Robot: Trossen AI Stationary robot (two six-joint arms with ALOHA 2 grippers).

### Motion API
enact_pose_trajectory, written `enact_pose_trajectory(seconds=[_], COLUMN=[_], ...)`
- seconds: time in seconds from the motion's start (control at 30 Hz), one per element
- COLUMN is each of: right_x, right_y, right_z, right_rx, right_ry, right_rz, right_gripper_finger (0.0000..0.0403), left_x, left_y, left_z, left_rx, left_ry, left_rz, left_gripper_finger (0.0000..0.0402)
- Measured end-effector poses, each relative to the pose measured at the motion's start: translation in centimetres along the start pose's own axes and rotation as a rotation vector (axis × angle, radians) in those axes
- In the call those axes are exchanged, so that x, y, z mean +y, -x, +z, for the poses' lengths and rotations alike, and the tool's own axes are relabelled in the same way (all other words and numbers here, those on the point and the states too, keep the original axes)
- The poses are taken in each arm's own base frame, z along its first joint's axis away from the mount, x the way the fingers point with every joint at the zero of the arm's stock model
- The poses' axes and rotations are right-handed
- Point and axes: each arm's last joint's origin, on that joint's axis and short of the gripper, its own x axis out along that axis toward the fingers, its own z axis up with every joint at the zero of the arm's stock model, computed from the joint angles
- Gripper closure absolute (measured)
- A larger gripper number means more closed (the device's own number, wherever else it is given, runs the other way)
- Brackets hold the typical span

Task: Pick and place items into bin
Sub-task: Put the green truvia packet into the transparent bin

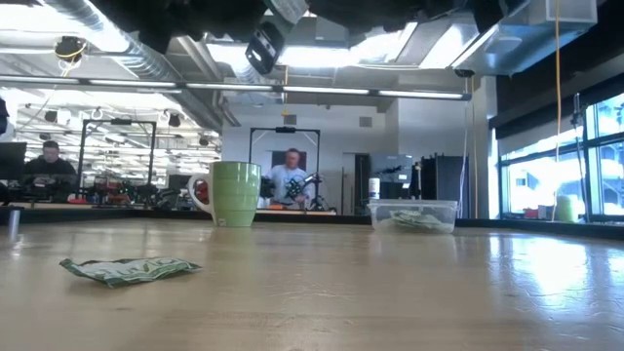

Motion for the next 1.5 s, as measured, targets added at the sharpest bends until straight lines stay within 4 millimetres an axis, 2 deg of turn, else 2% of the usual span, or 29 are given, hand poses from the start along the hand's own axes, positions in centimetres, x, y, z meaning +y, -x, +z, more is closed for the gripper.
enact_pose_trajectory(seconds=[0.77,0.93,1.5], right_x=[-0.2,-0.2,-0.2], right_y=[0.0,0.0,0.0], right_z=[0.5,0.6,0.6], right_rx=[-0.055,-0.056,-0.064], right_ry=[0.003,-0.020,-0.018], right_rz=[-0.021,-0.020,-0.023], right_gripper_finger=[0.0218,0.0246,0.0380], left_x=[0.9,0.9,1.0], left_y=[0.9,0.9,0.9], left_z=[1.3,1.4,1.4], left_rx=[-0.106,-0.108,-0.109], left_ry=[-0.080,-0.082,-0.108], left_rz=[0.004,0.005,0.014], left_gripper_finger=[0.0400,0.0397,0.0399])
